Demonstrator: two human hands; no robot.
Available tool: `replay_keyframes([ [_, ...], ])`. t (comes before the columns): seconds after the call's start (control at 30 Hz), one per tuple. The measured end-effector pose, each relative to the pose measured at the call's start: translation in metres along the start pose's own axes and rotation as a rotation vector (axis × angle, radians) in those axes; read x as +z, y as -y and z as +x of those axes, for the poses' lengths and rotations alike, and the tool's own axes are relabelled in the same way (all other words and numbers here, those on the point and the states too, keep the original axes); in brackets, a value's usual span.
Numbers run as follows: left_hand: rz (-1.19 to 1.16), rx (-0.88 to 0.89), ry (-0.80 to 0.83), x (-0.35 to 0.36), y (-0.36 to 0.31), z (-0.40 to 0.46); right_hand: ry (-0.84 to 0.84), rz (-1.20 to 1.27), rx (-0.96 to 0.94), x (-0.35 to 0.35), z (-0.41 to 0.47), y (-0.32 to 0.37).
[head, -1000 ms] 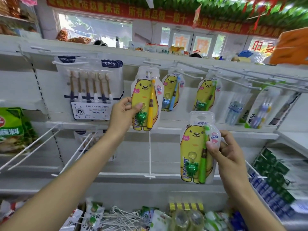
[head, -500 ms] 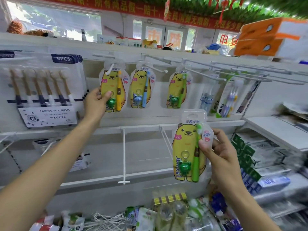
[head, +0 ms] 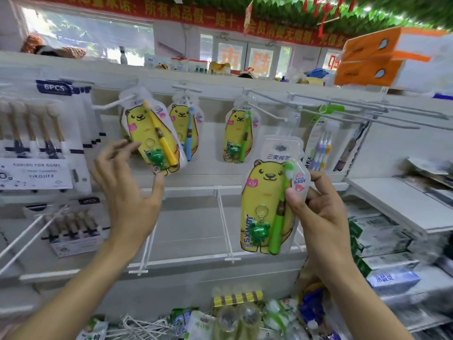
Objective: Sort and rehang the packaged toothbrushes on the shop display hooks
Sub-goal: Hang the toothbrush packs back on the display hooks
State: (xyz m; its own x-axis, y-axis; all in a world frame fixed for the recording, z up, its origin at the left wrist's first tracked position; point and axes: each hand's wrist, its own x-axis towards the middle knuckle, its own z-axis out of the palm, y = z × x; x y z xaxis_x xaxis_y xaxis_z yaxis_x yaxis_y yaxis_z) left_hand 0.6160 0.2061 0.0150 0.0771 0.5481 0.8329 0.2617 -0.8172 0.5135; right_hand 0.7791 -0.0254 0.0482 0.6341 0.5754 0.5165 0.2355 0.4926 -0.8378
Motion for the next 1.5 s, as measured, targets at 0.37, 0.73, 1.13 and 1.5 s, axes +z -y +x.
replay_keyframes([
  [0.37,-0.599,-0.258,0.793,0.023,-0.116,-0.058,0.107,0.086,-0.063,-0.025,0.023,0.014],
  [0.73,-0.68,-0.393,0.673,0.049,-0.122,-0.061,0.161,0.114,-0.025,-0.03,0.05,0.005],
  [1.13,-0.638,-0.406,0.579,0.07,-0.114,-0.052,0.157,0.053,-0.038,-0.026,0.075,-0.01],
  [1.5,-0.582,-0.454,0.6,0.119,-0.078,-0.019,0.132,-0.057,0.033,-0.017,0.132,-0.048],
])
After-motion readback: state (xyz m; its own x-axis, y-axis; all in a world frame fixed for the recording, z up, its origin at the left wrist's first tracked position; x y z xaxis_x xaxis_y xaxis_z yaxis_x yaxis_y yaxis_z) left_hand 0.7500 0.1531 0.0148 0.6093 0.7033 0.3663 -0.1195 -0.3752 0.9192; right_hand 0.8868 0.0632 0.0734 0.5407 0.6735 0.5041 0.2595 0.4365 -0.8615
